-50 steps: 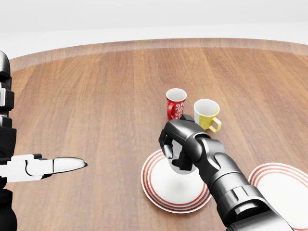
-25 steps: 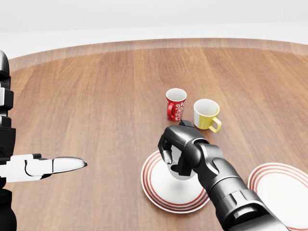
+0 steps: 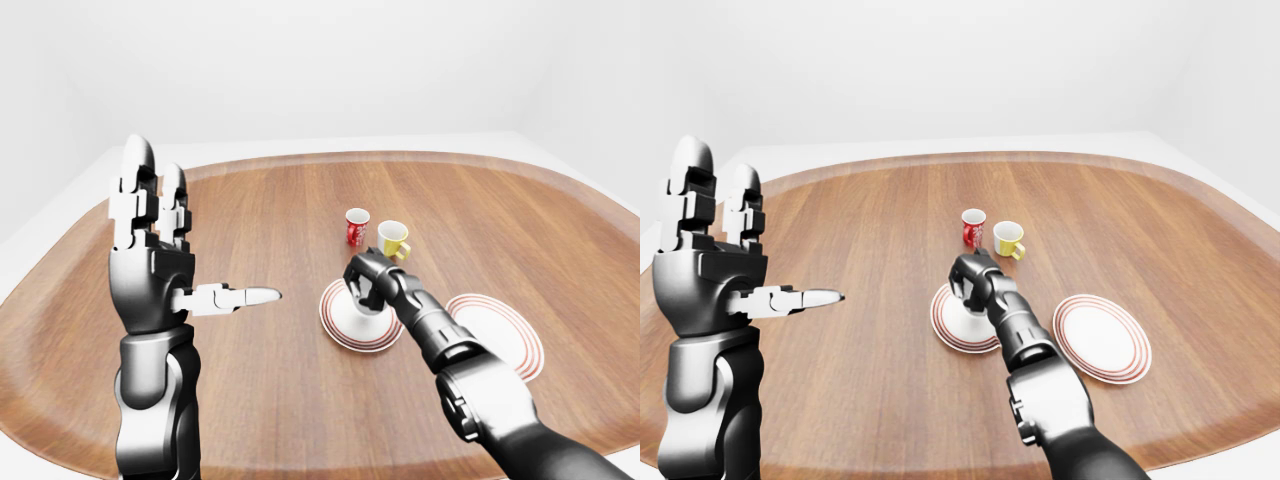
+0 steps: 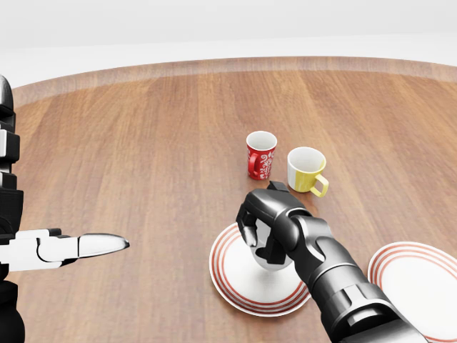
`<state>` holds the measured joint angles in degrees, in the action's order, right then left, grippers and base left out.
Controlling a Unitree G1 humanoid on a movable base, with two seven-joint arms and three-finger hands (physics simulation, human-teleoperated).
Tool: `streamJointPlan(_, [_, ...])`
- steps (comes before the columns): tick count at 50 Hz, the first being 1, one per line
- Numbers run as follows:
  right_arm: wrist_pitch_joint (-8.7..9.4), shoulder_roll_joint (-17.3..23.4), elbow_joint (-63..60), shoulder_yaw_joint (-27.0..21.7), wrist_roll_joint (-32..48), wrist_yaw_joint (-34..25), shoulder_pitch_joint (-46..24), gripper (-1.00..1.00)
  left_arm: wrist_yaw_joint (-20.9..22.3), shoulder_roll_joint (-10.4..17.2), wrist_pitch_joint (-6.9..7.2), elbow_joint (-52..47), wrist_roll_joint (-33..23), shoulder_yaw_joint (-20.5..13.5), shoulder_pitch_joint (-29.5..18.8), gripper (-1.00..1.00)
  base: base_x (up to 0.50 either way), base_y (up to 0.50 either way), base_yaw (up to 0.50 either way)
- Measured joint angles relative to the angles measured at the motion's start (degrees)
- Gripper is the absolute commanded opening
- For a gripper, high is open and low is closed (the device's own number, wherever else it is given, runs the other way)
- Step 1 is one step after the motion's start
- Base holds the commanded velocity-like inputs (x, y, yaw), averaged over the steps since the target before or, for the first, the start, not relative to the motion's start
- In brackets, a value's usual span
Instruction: Put the white mug on the left plate.
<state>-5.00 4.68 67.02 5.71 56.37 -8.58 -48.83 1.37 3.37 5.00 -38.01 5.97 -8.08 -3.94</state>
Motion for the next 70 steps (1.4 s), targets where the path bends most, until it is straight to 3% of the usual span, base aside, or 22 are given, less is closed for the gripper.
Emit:
streamJointPlan(26, [0.0,0.0,0.2,0.1,0.5,-0.1,0.2,-1.0,0.1,0.0,0.0,-0.1,0.0,0.0,0.0,0.97,0.0,0.0,0.0])
streamJointPlan(47, [0.0,-0.2,-2.4,-0.9,-4.3,-5.8,0.4,-1.0,0.2,0.0,0.0,-0.6,0.0,0.1,0.1,0.97,0.0,0.0,0.0])
streamJointPlan(70, [0.0,0.1,-2.3,-0.5,-4.2,-5.7,0.6,-1.0,0.2,0.0,0.0,-0.8,0.0,0.1,0.0,0.97,0.0,0.0,0.0])
